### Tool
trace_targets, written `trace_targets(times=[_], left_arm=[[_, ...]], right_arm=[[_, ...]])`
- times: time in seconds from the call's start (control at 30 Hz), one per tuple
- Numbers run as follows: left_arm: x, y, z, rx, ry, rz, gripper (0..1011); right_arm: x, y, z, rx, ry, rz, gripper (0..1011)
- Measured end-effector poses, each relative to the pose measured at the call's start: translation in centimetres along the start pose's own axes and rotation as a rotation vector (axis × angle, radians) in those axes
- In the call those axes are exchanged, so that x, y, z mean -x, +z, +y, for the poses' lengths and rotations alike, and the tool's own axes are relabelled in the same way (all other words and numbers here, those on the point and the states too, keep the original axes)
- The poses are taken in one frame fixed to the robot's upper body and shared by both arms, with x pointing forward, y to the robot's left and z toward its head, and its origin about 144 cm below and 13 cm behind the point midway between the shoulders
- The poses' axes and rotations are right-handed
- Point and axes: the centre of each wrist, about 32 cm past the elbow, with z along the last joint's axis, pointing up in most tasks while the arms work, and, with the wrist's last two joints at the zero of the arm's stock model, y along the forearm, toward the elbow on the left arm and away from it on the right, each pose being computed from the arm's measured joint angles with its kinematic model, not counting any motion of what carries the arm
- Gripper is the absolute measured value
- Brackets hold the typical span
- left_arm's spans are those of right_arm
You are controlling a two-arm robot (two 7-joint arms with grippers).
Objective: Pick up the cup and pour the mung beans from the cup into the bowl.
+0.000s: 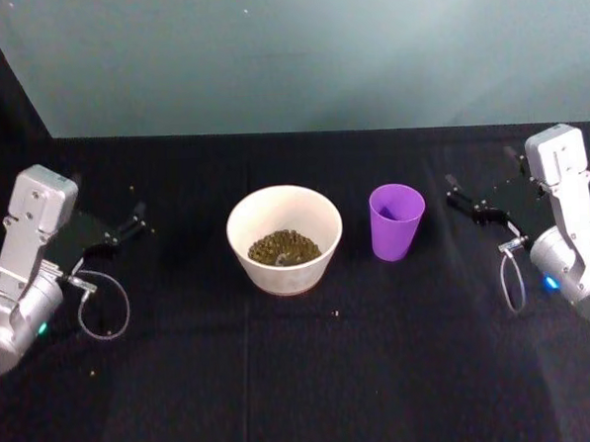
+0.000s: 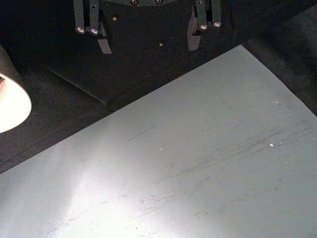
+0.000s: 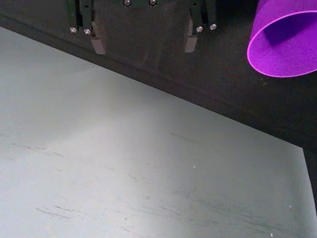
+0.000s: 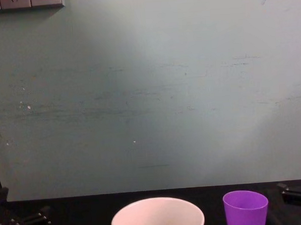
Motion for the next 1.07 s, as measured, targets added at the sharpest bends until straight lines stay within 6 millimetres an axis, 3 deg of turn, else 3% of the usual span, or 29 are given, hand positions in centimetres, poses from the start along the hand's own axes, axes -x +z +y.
trace_targets(times=[1.07], left_arm=[[0.0, 0.0, 0.0, 0.0, 0.0, 0.0, 1000]], right_arm=[[-0.04, -0.02, -0.02, 0.003, 0.002, -0.002, 1003]])
